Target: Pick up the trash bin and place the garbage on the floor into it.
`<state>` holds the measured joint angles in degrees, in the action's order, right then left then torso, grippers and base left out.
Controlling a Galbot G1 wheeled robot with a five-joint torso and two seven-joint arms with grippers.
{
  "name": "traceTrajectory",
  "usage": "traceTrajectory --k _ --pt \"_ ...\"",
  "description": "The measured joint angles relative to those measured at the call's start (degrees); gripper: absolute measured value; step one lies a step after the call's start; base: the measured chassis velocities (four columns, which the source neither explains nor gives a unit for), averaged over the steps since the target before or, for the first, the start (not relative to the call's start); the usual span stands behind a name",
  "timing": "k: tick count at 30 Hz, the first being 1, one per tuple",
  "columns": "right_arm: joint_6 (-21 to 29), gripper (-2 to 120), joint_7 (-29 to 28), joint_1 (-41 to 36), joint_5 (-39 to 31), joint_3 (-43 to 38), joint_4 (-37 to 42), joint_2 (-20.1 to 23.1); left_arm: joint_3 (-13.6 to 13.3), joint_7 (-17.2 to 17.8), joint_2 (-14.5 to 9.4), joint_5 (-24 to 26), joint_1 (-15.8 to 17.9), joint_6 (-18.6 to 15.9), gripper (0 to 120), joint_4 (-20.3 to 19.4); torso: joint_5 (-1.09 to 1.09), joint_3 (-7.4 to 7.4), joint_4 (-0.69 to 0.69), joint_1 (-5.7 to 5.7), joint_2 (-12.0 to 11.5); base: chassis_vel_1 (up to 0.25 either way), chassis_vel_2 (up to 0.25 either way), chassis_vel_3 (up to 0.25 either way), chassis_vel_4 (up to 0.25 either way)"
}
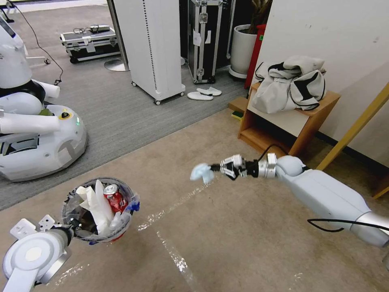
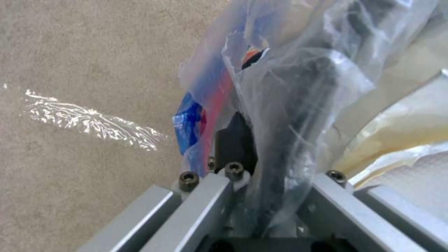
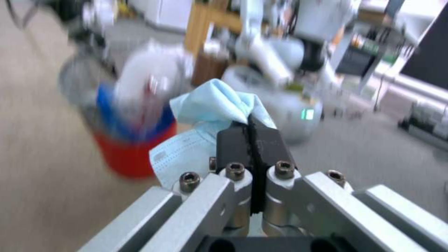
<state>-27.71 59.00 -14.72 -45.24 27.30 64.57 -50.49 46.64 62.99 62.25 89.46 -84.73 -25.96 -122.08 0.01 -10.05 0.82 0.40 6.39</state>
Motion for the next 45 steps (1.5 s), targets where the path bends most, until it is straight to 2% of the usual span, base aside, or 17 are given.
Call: traceTrajectory --k 4,6,9,11,15,17,18,23,35,45 --pt "1.6 0 -2.3 0.8 -2.8 -0.6 4.7 -0.7 0.0 0.0 0.1 0.0 0.0 0.0 0 0.0 -0.02 0.00 0.00 0.00 0.0 0.000 0.000 0.000 0.000" --pt "3.0 0 -5.3 1.2 -4.5 -0.6 9.6 -2.5 -0.1 0.0 0.2 0.0 0.1 0.0 0 0.0 -0.02 0.00 -0.01 0.00 0.0 0.000 0.000 0.000 0.000" --pt "3.4 0 -6.6 1.4 -4.9 -0.2 11.4 -3.5 -0.2 -0.1 0.3 0.0 0.1 0.0 0 0.0 -0.02 0.00 -0.01 0.00 0.0 0.000 0.000 0.000 0.000" --pt "4.3 0 -9.5 2.9 -4.3 1.7 13.9 -8.0 -0.4 -0.1 0.3 0.1 0.0 0.0 0 -0.1 -0.04 -0.01 0.00 0.00 0.0 0.000 0.000 0.000 0.000" --pt "4.6 0 -10.1 3.7 -3.8 2.5 13.8 -10.9 -0.5 -0.1 0.3 0.2 0.0 0.0 0 -0.3 -0.02 -0.01 -0.01 0.00 0.0 0.000 0.000 0.000 0.000" --pt "5.2 0 -11.1 5.0 -3.2 3.8 13.5 -15.8 -0.7 -0.1 0.6 0.2 -0.2 0.0 0 -0.7 -0.04 -0.01 -0.02 0.00 0.0 0.000 0.000 0.000 0.000" --pt "5.2 0 -11.1 5.0 -3.2 3.8 13.5 -15.8 -0.7 -0.1 0.6 0.2 -0.2 0.0 0 -0.7 -0.04 -0.01 -0.02 0.00 0.0 0.000 0.000 0.000 0.000" --pt "5.8 0 -11.9 5.8 -1.6 6.1 12.3 -22.0 -0.8 -0.1 0.8 0.2 -0.5 0.0 0 -1.4 -0.03 -0.01 -0.02 0.00 0.0 0.000 0.000 0.000 0.000" --pt "5.7 0 -11.1 6.4 0.6 10.5 8.1 -27.5 -1.1 -0.2 1.3 0.0 -0.7 0.0 0 -1.6 -0.02 -0.01 0.00 0.00 0.0 0.000 0.000 0.000 0.000" --pt "4.2 0 -10.0 5.0 3.7 12.5 0.6 -31.9 -0.8 -0.1 1.2 0.1 -0.6 0.1 0 -2.5 -0.02 -0.01 -0.01 0.00 0.0 0.000 0.000 0.000 0.000"
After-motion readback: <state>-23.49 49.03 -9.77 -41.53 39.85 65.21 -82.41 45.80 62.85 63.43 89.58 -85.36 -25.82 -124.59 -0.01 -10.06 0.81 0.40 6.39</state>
